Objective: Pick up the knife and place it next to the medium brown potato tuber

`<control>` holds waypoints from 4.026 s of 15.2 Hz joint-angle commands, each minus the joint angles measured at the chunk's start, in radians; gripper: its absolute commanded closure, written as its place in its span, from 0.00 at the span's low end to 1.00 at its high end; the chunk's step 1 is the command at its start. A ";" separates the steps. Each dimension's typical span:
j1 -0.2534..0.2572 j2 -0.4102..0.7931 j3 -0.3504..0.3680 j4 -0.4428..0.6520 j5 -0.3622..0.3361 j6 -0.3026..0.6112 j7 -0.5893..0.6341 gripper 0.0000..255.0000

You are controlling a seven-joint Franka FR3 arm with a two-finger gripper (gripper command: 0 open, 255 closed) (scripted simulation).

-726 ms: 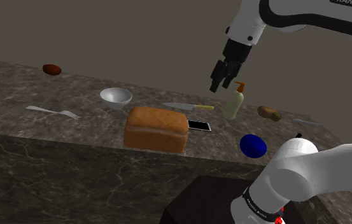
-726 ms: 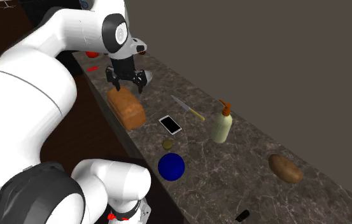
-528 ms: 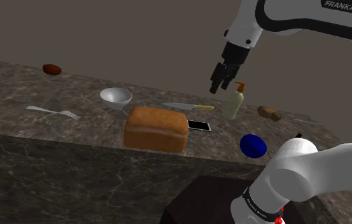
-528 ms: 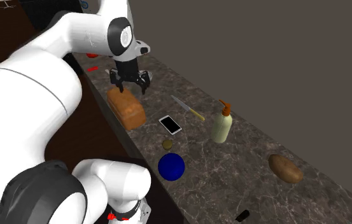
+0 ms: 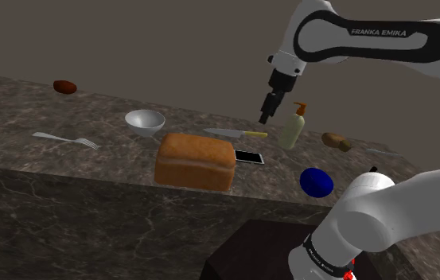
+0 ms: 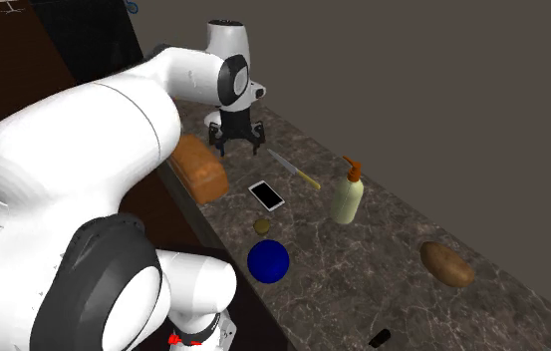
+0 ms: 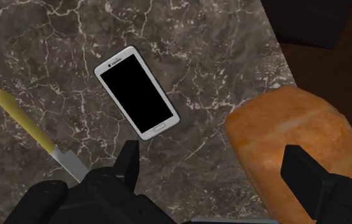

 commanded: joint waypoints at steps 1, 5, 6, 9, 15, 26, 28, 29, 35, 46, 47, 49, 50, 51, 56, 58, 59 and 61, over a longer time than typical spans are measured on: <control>0.003 0.057 -0.041 -0.003 -0.021 0.059 -0.082 0.00; 0.013 0.180 -0.110 0.021 -0.044 0.154 -0.233 0.00; 0.016 0.214 -0.127 0.031 -0.046 0.176 -0.270 0.00; 0.027 0.323 -0.173 0.071 -0.042 0.241 -0.385 0.00; 0.041 0.561 -0.240 0.192 0.011 0.346 -0.622 0.00; 0.010 0.850 -0.242 0.349 0.120 0.456 -0.869 0.00; 0.008 0.866 -0.239 0.339 0.127 0.479 -0.874 0.00; 0.006 0.878 -0.238 0.332 0.134 0.498 -0.878 0.00; 0.006 0.878 -0.237 0.332 0.134 0.498 -0.878 0.00; 0.006 0.878 -0.237 0.333 0.134 0.498 -0.878 1.00; 0.006 0.878 -0.237 0.332 0.134 0.498 -0.878 1.00; 0.008 0.862 -0.240 0.341 0.126 0.475 -0.873 1.00; 0.009 0.854 -0.241 0.346 0.122 0.463 -0.871 1.00; 0.010 0.847 -0.242 0.350 0.118 0.451 -0.868 1.00; 0.014 0.811 -0.247 0.378 0.100 0.391 -0.857 1.00; 0.016 0.799 -0.248 0.390 0.094 0.366 -0.853 1.00; 0.016 0.793 -0.249 0.397 0.091 0.354 -0.852 1.00; 0.018 0.781 -0.250 0.411 0.086 0.330 -0.848 1.00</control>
